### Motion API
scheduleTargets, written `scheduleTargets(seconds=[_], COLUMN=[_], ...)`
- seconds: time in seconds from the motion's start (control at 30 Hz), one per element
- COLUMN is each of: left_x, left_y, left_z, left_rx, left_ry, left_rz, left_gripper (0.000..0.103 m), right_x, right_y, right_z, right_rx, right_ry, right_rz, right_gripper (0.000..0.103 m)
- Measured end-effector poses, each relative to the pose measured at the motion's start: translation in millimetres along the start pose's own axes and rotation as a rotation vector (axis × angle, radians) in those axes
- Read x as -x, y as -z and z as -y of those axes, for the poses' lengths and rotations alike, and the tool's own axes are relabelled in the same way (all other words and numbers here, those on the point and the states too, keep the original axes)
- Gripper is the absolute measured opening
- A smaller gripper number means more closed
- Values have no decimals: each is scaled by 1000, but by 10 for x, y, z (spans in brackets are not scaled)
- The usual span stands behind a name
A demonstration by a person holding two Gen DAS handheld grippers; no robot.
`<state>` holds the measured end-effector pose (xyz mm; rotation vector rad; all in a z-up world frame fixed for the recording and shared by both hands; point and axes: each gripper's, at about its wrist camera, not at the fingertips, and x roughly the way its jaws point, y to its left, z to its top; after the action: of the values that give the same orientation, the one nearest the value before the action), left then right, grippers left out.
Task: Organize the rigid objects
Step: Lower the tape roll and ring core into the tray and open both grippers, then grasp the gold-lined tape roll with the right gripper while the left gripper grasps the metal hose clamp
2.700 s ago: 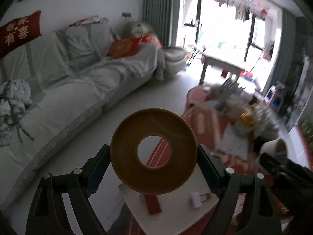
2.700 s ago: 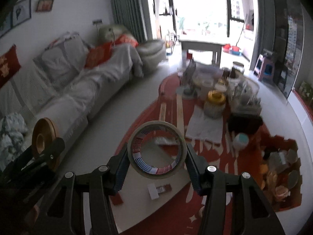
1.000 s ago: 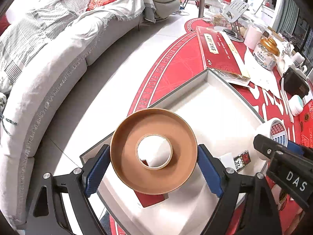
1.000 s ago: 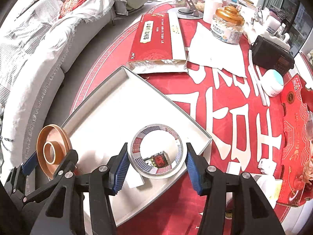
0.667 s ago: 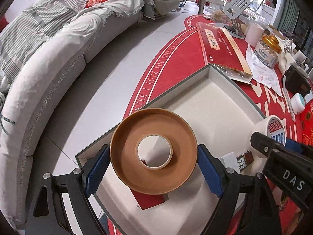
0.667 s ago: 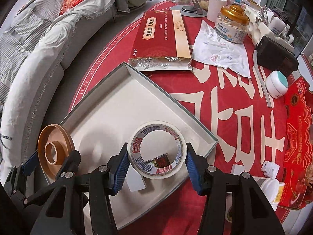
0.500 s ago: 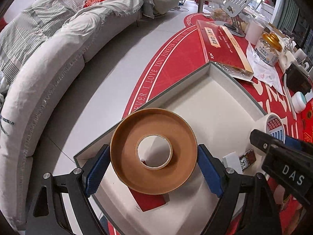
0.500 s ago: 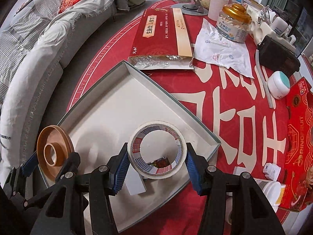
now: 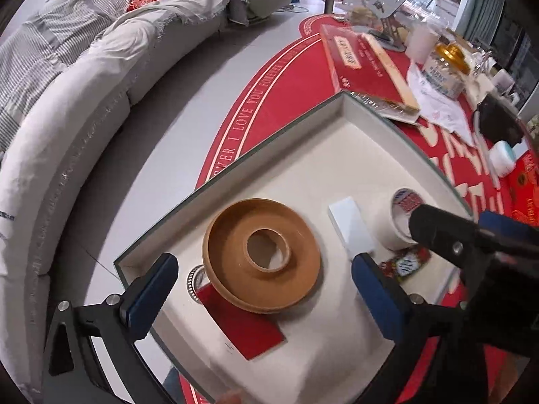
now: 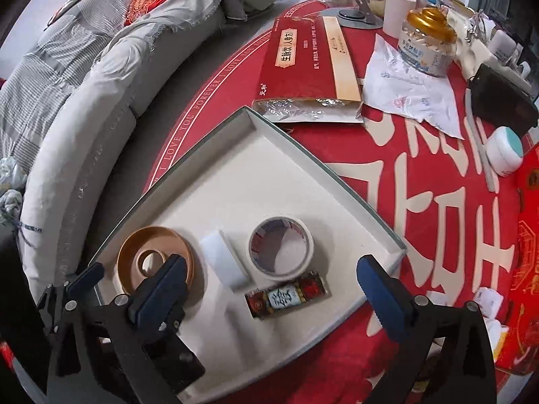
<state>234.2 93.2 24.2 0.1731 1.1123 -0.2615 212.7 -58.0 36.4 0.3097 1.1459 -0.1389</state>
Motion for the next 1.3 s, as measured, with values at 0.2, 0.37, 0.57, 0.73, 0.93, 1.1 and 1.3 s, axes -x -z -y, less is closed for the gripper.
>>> scheduleTargets(seconds=[0.2,0.37,0.57,0.73,0.93,1.1,1.3], left_x=[316,561,662,638,614,587,630], left_y=[126,450,868,1029,1067,1088,1159], left_z=[-3,168,442,538,503,434,412], left_rx=[-19,-65,-130,-176,-173,-156,-149], left_ry=[43,24,48,46,35,22,38], left_rz=[24,57,25,-8,-32,-58,-78], left_gripper=[103,103,103,103,103,103,103], right_x=[356,588,606,438,56,-30,226], right_y=[321,932,1215,1086,1039,1060,1520], right_z=[223,544,1072,1252,1122,1006,800], right_rx=[-95,-128,-222,-251,-196,-171,-94], right_ry=[15,73,190,198,198,203,93], right_rz=[47,29,-2,-2,-77,-93,-94], right_gripper=[101,101,101,101,84,50,50])
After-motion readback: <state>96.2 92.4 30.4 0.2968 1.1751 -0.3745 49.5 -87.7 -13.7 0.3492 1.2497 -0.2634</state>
